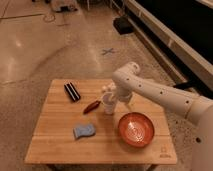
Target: Pick up the ceramic cup
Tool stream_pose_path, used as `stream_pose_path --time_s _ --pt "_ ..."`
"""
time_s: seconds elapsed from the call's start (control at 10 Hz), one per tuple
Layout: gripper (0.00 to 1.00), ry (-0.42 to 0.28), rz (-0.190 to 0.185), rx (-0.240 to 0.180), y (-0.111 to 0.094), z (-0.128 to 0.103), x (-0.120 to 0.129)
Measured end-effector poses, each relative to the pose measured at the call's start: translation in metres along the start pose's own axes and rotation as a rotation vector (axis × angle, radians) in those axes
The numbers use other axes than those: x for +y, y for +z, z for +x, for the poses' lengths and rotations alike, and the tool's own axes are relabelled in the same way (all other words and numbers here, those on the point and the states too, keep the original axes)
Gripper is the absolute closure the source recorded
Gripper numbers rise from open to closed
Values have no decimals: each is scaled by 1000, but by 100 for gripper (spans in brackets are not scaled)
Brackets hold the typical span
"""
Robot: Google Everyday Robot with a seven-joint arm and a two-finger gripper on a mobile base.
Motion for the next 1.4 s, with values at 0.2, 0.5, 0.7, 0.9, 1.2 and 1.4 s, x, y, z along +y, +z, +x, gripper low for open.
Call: stream_pose_path --time_s 0.2,0.5,0.7,0.9,1.2,1.4 --pt "40 -5 -4 -10 9 -3 -1" --pt "75 -24 -2 -13 13 -10 -4" --pt "95 -21 16 -7 3 -6 -6" --pt "100 -40 36 -17 -25 -12 -13" --pt "100 -62 68 -24 -67 -21 -17" --pt "100 -75 69 -30 -76 -23 -20"
